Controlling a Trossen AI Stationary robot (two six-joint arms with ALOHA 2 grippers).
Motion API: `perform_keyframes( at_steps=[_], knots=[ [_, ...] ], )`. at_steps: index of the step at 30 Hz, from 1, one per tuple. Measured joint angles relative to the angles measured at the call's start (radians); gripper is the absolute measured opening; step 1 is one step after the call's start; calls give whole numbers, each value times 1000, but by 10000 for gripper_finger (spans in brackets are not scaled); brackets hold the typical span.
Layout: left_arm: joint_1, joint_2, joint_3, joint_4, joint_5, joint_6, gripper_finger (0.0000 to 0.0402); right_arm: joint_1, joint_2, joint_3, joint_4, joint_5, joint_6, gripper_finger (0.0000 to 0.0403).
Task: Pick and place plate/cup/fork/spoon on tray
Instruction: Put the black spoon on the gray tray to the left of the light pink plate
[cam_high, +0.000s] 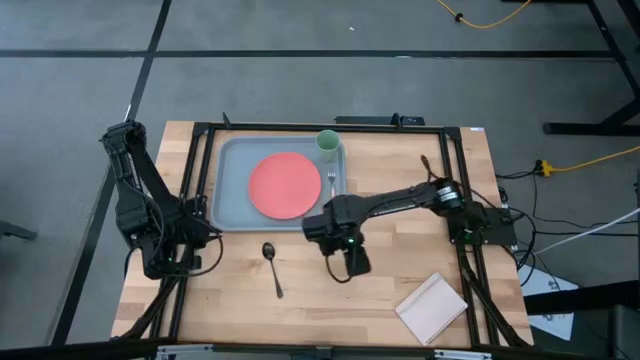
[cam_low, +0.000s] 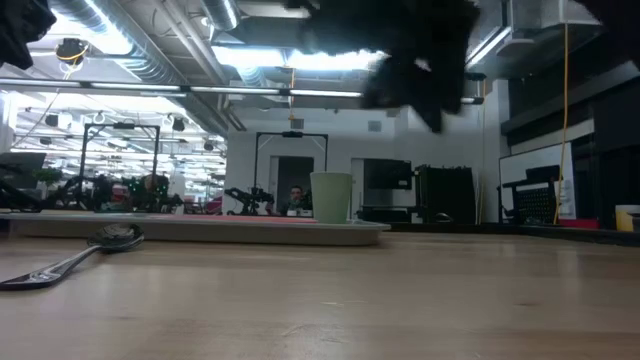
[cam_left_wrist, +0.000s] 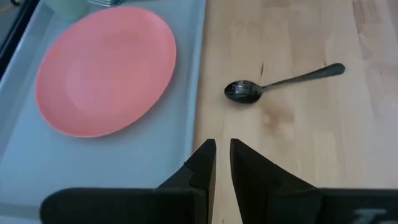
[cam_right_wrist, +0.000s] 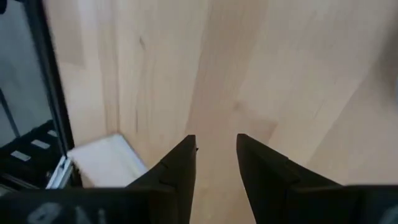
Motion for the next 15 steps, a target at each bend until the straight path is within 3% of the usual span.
perform_keyframes(
  at_steps=[3, 9, 12, 15],
  knots=[
    [0, 0, 0, 0, -23, 21, 41, 10, -90, -196, 94, 1, 90, 122],
    [0, 0, 0, -1, -153, 25, 41, 70, -313, -617, 381, 21, 541, 122],
    [0, 0, 0, -1, -215, 28, 41, 139, -432, -806, 569, 100, 689, 122],
    [0, 0, 0, -1, -251, 42, 41, 200, -531, -979, 803, 250, 807, 122]
  ],
)
